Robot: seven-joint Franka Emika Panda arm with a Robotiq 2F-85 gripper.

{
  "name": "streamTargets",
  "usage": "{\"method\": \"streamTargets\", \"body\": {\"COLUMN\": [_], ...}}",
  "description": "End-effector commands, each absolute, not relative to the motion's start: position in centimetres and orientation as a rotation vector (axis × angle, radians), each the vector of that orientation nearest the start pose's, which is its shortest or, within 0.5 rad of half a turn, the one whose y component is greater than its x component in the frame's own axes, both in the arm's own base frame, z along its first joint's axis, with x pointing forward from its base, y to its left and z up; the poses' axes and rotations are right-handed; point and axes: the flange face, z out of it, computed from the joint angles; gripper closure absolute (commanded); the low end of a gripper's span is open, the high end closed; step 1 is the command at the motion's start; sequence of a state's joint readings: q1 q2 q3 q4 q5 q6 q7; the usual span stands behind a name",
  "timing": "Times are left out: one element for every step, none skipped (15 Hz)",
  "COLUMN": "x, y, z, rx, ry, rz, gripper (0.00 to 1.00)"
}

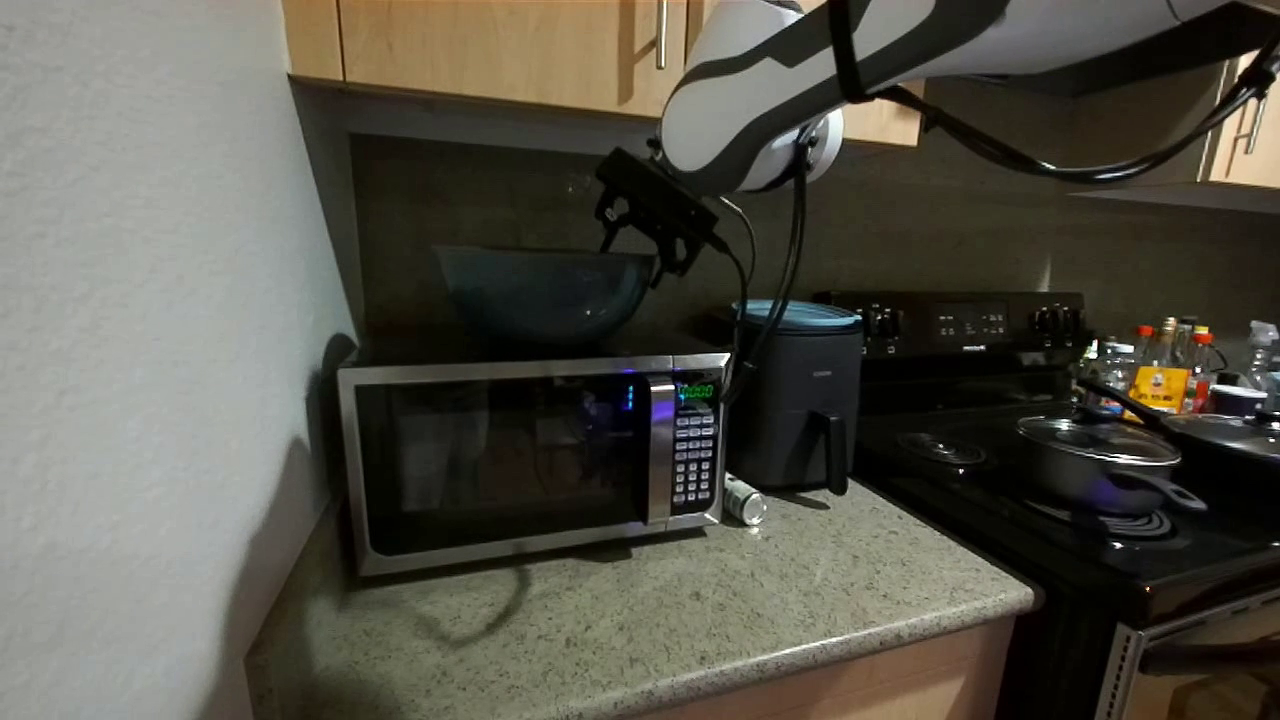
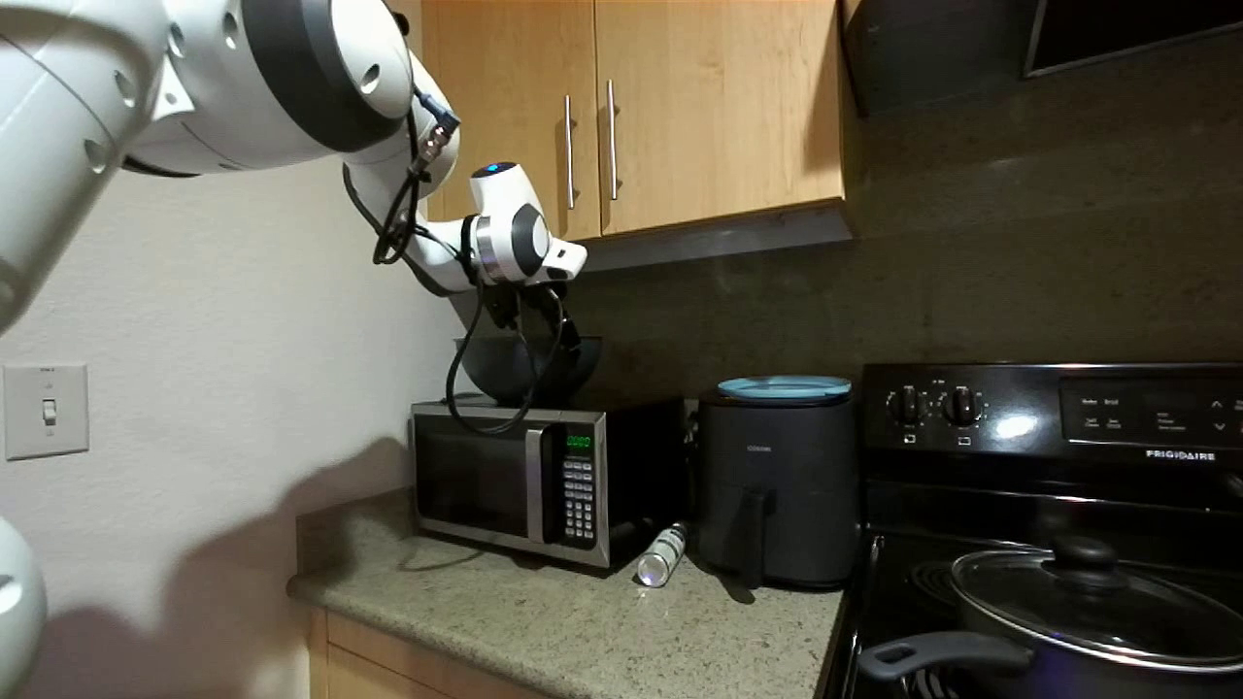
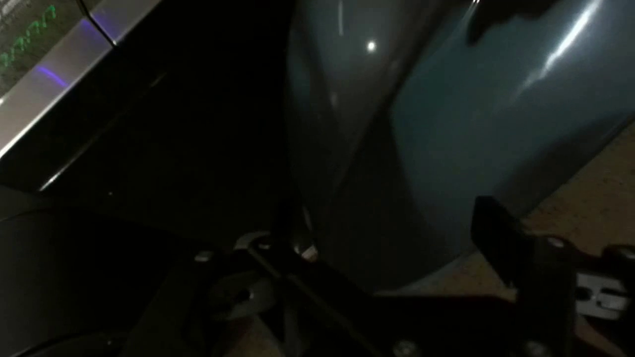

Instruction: Put the bowl on top of the microwave.

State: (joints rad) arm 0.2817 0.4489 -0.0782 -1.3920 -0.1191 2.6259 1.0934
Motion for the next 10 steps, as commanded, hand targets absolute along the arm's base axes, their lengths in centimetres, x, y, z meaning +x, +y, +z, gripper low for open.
{"method": "streamTargets", "body": {"x": [70.1, 69.5, 68.9, 68.4, 67.8, 67.2, 66.3, 65.6, 64.5, 63.7], "y": [16.6, 16.5, 16.3, 16.1, 15.8, 15.6, 15.2, 15.1, 14.8, 14.5], "z": [57.8, 58.8, 59.9, 60.8, 61.8, 62.5, 63.1, 63.5, 63.6, 63.6], "rx": [-2.393, -2.389, -2.381, -2.373, -2.368, -2.368, -2.384, -2.401, -2.438, -2.463], "ry": [0.991, 0.989, 0.994, 1.000, 1.008, 1.013, 1.024, 1.027, 1.042, 1.064], "rz": [-1.097, -1.133, -1.169, -1.205, -1.236, -1.260, -1.261, -1.250, -1.182, -1.136], "gripper": [0.00, 0.00, 0.00, 0.00, 0.00, 0.00, 0.00, 0.00, 0.00, 0.00]}}
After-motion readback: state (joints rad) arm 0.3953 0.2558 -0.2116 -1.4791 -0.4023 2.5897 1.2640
